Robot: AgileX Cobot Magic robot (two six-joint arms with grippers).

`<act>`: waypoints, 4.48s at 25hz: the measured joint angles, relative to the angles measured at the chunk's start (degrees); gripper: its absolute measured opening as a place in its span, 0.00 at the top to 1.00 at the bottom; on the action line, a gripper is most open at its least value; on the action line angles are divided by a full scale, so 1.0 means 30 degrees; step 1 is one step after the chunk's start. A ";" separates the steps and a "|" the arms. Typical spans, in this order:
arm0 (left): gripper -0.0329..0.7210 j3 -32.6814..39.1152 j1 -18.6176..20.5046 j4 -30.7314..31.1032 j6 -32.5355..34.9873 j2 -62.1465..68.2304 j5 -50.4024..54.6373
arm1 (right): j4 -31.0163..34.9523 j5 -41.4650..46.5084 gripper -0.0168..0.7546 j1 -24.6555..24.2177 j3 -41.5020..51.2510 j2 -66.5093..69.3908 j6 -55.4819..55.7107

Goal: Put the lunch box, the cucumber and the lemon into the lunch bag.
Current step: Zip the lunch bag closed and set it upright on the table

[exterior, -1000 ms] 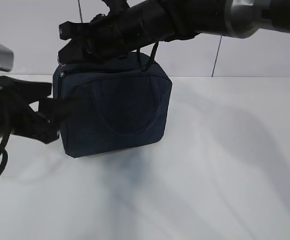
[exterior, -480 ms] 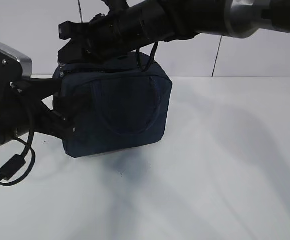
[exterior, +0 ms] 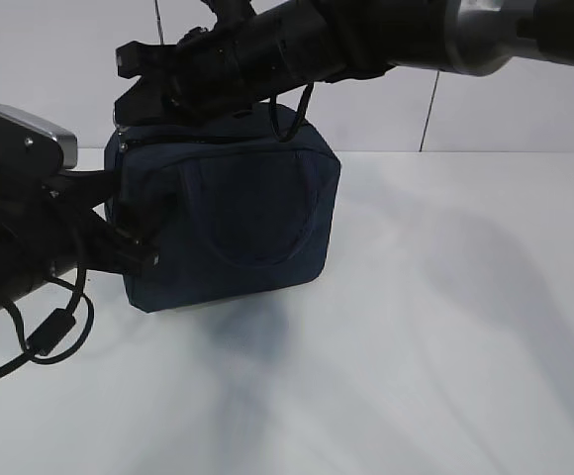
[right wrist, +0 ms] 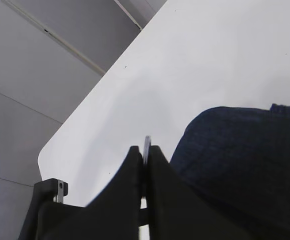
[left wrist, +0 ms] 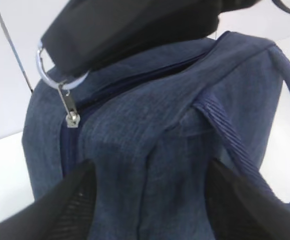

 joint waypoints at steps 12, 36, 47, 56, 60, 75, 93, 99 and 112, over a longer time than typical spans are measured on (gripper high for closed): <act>0.45 0.0000 0.0000 -0.0146 0.0027 0.1200 -0.2057 | 0.0037 0.0034 0.95 0.0000 0.0000 0.0000 0.0000; 0.94 -0.0836 0.0000 -0.1600 0.0071 0.1488 -0.1052 | 0.0073 0.0068 0.95 0.0000 -0.0043 0.0000 0.0000; 0.94 -0.0836 0.0426 -0.3253 0.1289 0.0622 0.0403 | 0.0073 0.0256 0.95 0.0000 -0.0043 0.0000 0.0000; 0.95 -0.0836 0.0426 -0.3182 0.1379 0.0325 0.0687 | -0.0038 0.0320 0.95 0.0000 -0.0885 0.0025 0.0000; 0.95 -0.0836 0.0426 -0.3182 0.1425 0.0296 0.0529 | -0.0293 0.0518 0.95 0.0000 -0.1123 0.0025 0.0000; 0.95 -0.0836 0.0717 -0.4092 0.1425 0.0296 0.0960 | -0.3323 0.0518 0.95 -0.0013 -0.1215 -0.0048 0.1312; 0.95 -0.0836 0.0800 -0.4092 0.1425 0.0296 0.1001 | -0.2825 0.1048 0.95 -0.0087 -0.1328 -0.0132 0.1469; 0.95 -0.0836 0.0800 -0.4092 0.1425 0.0296 0.1076 | -0.2610 0.1048 0.95 -0.0087 -0.1418 -0.0132 0.1282; 0.95 -0.0836 0.0800 -0.4086 0.1425 0.0296 0.0957 | -0.5076 -0.0074 0.95 -0.0129 -0.2228 -0.0132 0.2387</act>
